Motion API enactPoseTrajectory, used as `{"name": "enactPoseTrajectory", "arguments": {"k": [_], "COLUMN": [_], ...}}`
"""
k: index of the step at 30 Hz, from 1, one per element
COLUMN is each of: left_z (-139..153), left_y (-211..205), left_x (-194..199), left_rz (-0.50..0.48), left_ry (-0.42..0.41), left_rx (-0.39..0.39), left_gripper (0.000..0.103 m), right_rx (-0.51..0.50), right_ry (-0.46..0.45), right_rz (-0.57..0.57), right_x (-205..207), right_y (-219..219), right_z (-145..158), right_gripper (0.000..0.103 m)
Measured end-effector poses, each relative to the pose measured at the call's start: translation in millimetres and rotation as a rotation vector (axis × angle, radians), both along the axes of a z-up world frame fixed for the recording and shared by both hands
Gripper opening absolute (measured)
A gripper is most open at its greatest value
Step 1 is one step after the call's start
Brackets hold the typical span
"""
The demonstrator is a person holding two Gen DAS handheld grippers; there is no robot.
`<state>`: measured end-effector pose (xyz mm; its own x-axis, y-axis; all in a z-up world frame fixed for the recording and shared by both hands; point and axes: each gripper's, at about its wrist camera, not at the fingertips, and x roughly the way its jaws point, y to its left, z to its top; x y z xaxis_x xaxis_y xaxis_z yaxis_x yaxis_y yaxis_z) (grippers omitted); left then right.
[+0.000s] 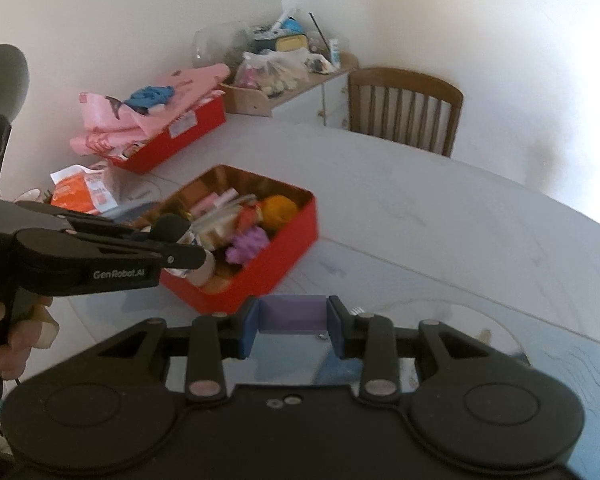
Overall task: Organize rigid objects
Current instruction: 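Carry the eraser with the right gripper while the left carries the bottle over the red tin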
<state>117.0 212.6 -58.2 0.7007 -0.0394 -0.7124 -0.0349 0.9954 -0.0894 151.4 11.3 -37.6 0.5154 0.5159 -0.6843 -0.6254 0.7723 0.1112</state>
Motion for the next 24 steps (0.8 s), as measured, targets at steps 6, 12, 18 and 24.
{"name": "enactPoseTrajectory", "arguments": {"k": [6, 12, 18, 24], "left_z": [11.5, 11.9, 0.5, -16.2], "left_y": [34.9, 68.2, 98.2, 106.9], "left_x": [6.7, 22.8, 46.0, 70.3], "left_rz": [0.006, 0.013, 0.027, -0.023], "left_ry": [-0.026, -0.023, -0.004, 0.027], "left_rx": [0.018, 0.043, 0.020, 0.034], "left_gripper": [0.016, 0.016, 0.016, 0.016], "right_rx": [-0.013, -0.038, -0.090, -0.165], "right_ry": [-0.025, -0.032, -0.005, 0.013], "right_rz": [0.018, 0.020, 0.022, 0.046], "right_x": [1.8, 9.0, 18.2, 27.4], "right_y": [35.3, 67.2, 98.2, 129.8], "right_z": [4.7, 0.9, -18.3, -40.5], "right_gripper": [0.035, 0.035, 0.035, 0.035]}}
